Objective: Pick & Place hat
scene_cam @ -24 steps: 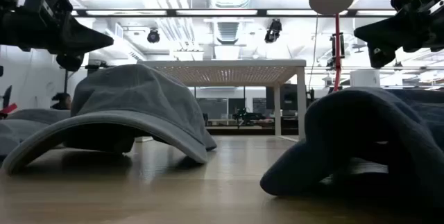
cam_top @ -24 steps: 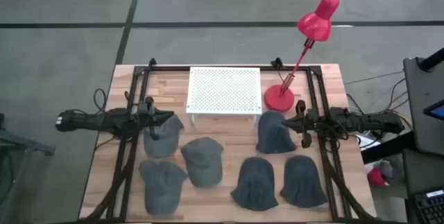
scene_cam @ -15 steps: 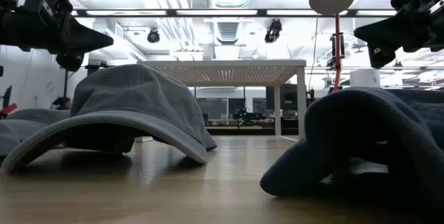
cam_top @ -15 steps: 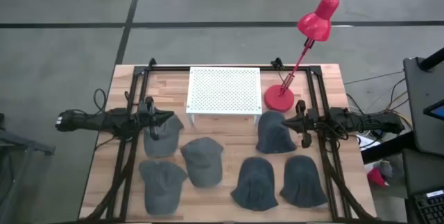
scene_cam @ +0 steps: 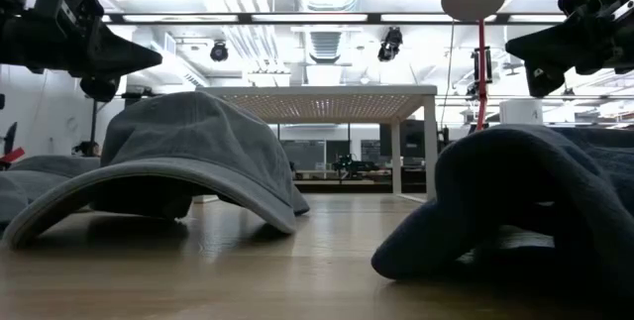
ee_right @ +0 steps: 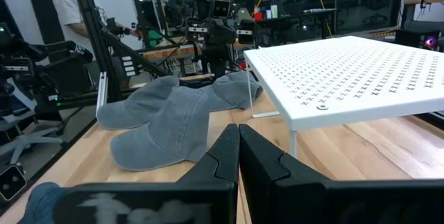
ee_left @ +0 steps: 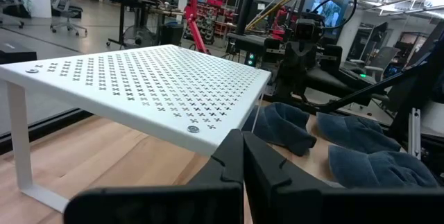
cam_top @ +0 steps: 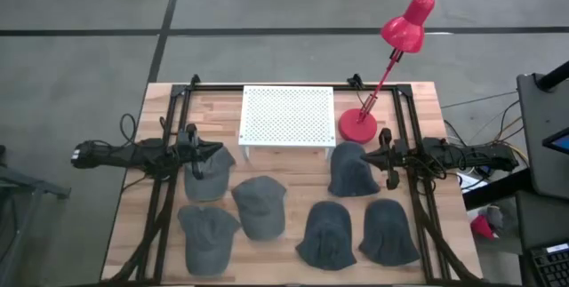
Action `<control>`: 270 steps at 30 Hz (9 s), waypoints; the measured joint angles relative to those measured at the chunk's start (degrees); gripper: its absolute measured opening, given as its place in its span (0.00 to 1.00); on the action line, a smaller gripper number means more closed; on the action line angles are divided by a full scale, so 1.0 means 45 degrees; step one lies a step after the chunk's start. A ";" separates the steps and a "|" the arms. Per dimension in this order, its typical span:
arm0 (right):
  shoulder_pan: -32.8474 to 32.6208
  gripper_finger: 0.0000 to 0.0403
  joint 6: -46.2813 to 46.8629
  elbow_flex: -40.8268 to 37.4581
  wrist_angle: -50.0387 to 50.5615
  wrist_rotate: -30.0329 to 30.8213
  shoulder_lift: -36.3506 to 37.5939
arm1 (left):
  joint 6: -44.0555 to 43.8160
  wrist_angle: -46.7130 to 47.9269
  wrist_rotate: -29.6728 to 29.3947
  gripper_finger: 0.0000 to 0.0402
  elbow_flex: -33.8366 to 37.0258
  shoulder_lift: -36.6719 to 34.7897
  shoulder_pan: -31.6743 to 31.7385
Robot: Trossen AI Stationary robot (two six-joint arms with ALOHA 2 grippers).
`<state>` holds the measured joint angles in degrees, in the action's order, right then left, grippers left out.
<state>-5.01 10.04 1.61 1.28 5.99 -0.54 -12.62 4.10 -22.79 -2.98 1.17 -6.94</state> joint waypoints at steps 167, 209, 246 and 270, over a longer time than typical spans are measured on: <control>-0.0721 0.07 1.2597 1.2043 1.2055 0.0434 -1.2227 | -0.4979 -0.0223 0.0000 0.00 0.0009 0.0015 0.0004; 0.3643 0.12 1.3304 2.4757 1.9715 0.2674 -2.4159 | -0.4974 -0.0243 0.0000 0.00 0.0009 0.0015 0.0002; 0.4093 0.31 1.2968 2.4587 1.9717 0.1625 -2.4582 | -0.4969 -0.0247 -0.0092 0.00 0.0009 0.0010 0.0004; 0.3929 0.40 1.0003 2.6407 1.9713 0.0325 -2.3626 | -0.4964 -0.0244 -0.0097 0.00 0.0009 0.0015 0.0001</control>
<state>12.67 55.06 120.44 89.99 7.45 -106.85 -34.96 3.00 -23.22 -2.94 1.23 -6.93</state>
